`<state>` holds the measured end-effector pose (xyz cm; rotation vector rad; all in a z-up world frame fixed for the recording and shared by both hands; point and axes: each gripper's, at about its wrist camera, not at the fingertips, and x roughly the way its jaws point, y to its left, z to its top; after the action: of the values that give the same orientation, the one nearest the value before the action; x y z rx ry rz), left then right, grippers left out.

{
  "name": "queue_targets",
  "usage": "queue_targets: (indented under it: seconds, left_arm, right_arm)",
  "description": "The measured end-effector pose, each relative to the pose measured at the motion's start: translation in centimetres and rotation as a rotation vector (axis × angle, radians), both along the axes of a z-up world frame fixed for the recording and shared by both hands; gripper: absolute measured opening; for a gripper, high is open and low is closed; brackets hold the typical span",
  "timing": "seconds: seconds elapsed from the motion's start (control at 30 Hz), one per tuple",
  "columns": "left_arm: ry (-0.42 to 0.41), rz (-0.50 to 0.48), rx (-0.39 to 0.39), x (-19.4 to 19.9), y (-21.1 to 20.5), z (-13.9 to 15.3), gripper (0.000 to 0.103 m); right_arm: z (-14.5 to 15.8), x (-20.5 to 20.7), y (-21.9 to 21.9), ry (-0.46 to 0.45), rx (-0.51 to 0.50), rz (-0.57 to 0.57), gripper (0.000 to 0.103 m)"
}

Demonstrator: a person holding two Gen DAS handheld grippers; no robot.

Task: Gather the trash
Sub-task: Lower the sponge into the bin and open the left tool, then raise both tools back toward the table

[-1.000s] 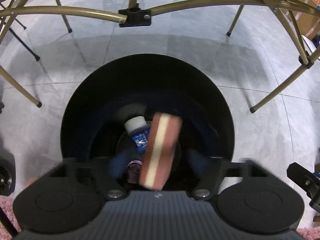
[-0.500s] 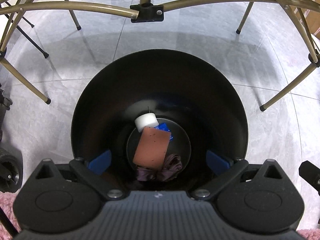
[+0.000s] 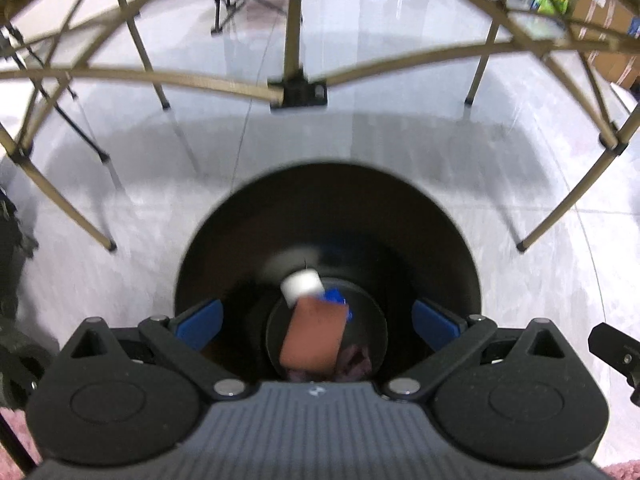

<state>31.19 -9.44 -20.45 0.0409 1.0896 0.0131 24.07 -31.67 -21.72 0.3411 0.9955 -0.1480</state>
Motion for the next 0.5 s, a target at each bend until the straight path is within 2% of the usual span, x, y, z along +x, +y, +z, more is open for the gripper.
queue_targets:
  seconds: [0.23, 0.5]
  left_arm:
    - [-0.175, -0.013, 0.02, -1.2, 0.1, 4.0, 0.103]
    - [-0.379, -0.024, 0.032, -2.6, 0.3, 9.5, 0.103]
  right_arm:
    - [2.0, -0.4, 0.1, -0.105, 0.007, -0.002, 0.103]
    - [5.9, -0.7, 0.9, -0.305, -0.012, 0.01, 0.103]
